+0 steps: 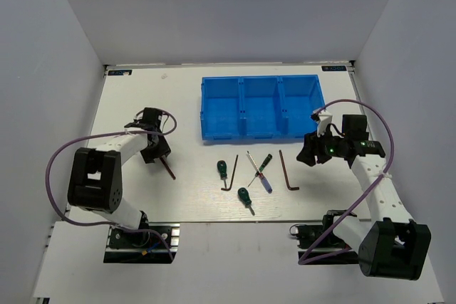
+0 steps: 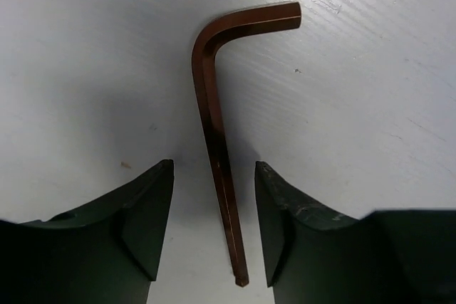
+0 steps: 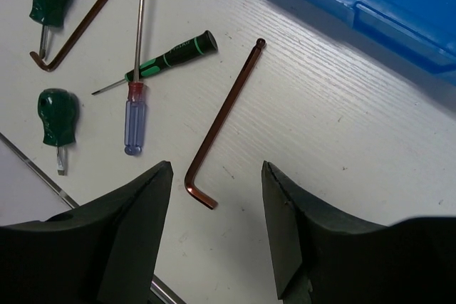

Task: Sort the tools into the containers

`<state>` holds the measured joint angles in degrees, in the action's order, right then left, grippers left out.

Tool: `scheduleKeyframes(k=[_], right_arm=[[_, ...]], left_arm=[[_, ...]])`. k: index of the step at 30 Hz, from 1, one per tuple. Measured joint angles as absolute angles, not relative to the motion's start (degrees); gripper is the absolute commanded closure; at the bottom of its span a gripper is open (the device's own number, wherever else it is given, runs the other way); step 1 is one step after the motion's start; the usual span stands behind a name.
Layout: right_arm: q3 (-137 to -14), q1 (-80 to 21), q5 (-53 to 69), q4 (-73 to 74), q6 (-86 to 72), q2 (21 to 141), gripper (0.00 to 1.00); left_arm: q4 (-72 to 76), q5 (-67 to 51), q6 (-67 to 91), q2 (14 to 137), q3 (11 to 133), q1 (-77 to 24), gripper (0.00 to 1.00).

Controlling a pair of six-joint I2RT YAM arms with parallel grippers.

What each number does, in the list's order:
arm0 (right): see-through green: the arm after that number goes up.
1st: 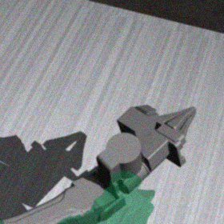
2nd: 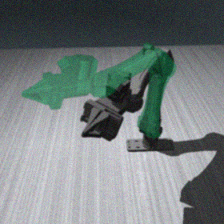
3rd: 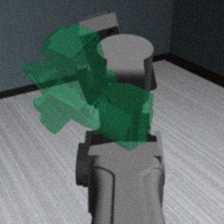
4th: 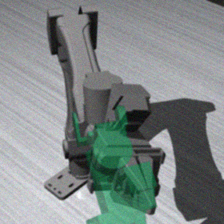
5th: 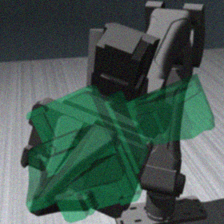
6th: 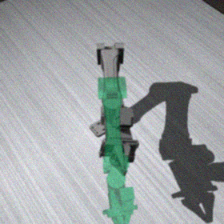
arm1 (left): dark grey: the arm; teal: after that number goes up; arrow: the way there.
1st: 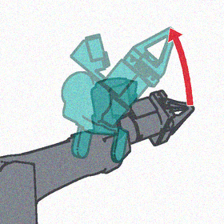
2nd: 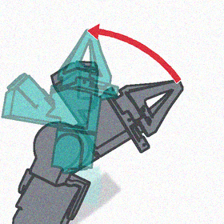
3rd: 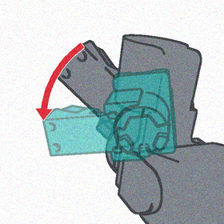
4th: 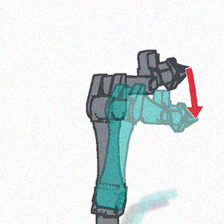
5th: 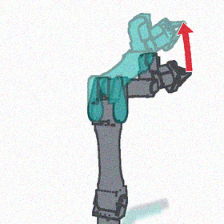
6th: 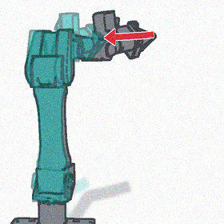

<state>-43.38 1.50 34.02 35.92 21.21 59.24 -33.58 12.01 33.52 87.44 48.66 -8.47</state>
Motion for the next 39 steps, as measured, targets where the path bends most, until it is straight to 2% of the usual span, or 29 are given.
scheduleKeyframes(k=[5,6,8,9,10,12,14,17,20,21,22,23,26,27,32,39], right_arm=[[-43.1,1.5,33.8,35.9,21.1,59.2,0.4],[-42.9,1.5,33.8,35.9,21.0,59.2,0.4],[-42.5,1.5,33.6,35.9,20.9,59.2,0.4],[-42.3,1.5,33.6,35.9,20.8,59.2,0.4],[-42.2,1.5,33.5,35.9,20.8,59.2,0.42],[-42.1,1.5,33.6,35.9,20.7,59.2,0.47],[-42.1,1.5,33.6,35.9,21.1,59.2,0.64],[-42.1,1.5,33.6,36.1,21.8,59.4,0.97],[-42.1,1.3,32.9,36.1,22.2,60.4,0.93],[-42.0,1.1,32.6,35.9,22.3,61.1,0.78],[-41.7,0.9,32.2,35.7,22.6,62.0,0.73],[-41.3,0.3,31.6,35.4,22.8,62.9,0.62],[-40.1,-2.8,29.3,34.7,22.8,66.0,0.56],[-39.7,-4.0,28.2,34.1,22.6,66.8,0.52],[-38.5,-9.7,20.9,31.0,19.9,68.4,0.5],[-38.5,-15.1,13.9,26.5,14.2,73.5,0.5]], left_arm=[[-31.6,12.8,34.0,89.8,48.7,-9.0,0.6],[-31.0,12.9,34.1,89.8,48.6,-9.1,0.7],[-30.0,13.3,34.2,89.6,48.1,-9.2,0.81],[-29.5,13.3,34.3,89.3,47.6,-9.2,0.93],[-29.1,13.2,34.0,88.8,47.2,-9.2,0.99],[-28.7,13.1,34.2,88.1,46.8,-9.2,1.0],[-29.4,12.7,33.8,87.6,46.9,-9.2,1.0],[-31.9,10.1,31.7,85.4,48.6,-9.3,1.0],[-31.7,4.7,27.9,80.7,53.4,-9.6,1.0],[-30.7,1.7,26.5,79.0,56.0,-9.6,1.0],[-29.7,-1.0,25.3,78.2,58.6,-9.8,1.0],[-27.6,-5.0,23.7,77.7,62.8,-10.0,1.0],[-22.7,-13.6,21.2,80.0,71.8,-10.9,1.0],[-21.3,-16.3,20.5,81.6,74.6,-11.1,1.0],[-17.4,-23.7,19.2,93.9,82.4,-13.7,1.0],[-20.0,-24.9,18.9,108.8,86.7,-18.3,1.0]])
